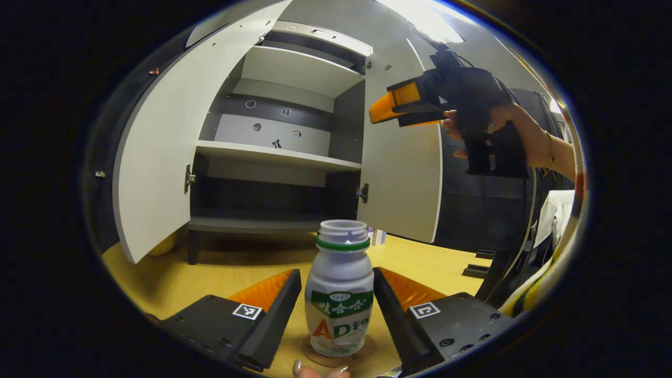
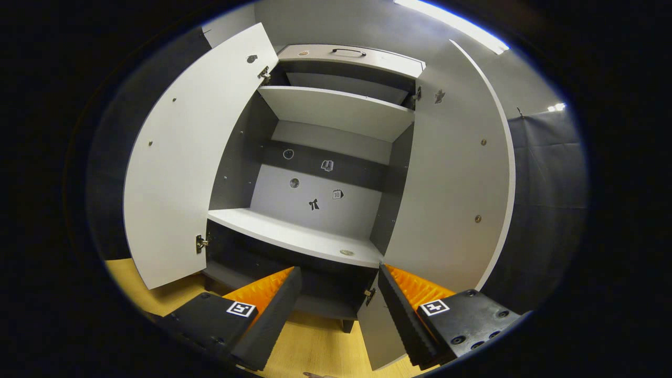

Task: Grasp the bottle in the cabinet with the left hand and place it on the coaster, then close the right door with the right hand and the left door with the left hand.

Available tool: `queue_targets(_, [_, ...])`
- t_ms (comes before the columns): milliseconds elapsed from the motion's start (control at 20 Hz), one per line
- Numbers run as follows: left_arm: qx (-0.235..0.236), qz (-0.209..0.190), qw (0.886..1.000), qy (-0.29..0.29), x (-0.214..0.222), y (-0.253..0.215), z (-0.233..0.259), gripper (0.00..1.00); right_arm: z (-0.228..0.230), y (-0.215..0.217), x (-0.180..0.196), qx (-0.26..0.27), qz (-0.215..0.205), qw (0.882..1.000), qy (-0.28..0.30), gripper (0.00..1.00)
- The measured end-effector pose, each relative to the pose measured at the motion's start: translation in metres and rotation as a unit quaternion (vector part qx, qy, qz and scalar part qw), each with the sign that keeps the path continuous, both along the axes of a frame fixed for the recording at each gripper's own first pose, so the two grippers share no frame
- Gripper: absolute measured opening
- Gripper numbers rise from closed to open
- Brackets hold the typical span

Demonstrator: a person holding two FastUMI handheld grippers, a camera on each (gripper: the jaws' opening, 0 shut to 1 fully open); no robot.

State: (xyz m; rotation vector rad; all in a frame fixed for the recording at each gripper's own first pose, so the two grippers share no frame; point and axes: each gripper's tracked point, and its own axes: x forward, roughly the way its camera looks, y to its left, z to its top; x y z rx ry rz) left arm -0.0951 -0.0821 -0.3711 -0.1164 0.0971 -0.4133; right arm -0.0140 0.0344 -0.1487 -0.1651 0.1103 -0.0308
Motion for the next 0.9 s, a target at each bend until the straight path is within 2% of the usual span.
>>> queue_targets(250, [-0.02, -0.02, 0.999, 0.017, 0.018, -0.004, 0.064, 0.89, 0.033, -0.014, 0.017, 0.007, -0.016, 1.0, 0.011, 0.97])
queue_targets(500, [-0.041, -0.036, 0.998, -0.016, 0.046, -0.006, 0.17, 0.91, 0.076, -0.036, 0.029, 0.037, -0.045, 0.998, -0.005, 0.97])
queue_targets(700, [-0.034, -0.046, 0.998, -0.031, 0.056, 0.01, 0.229, 0.9, 0.098, -0.048, 0.012, 0.06, -0.058, 0.996, -0.014, 0.97])
queue_targets(900, [-0.04, -0.079, 0.995, -0.039, 0.063, 0.008, 0.263, 0.9, 0.102, -0.083, -0.028, 0.077, -0.119, 0.99, -0.009, 0.97])
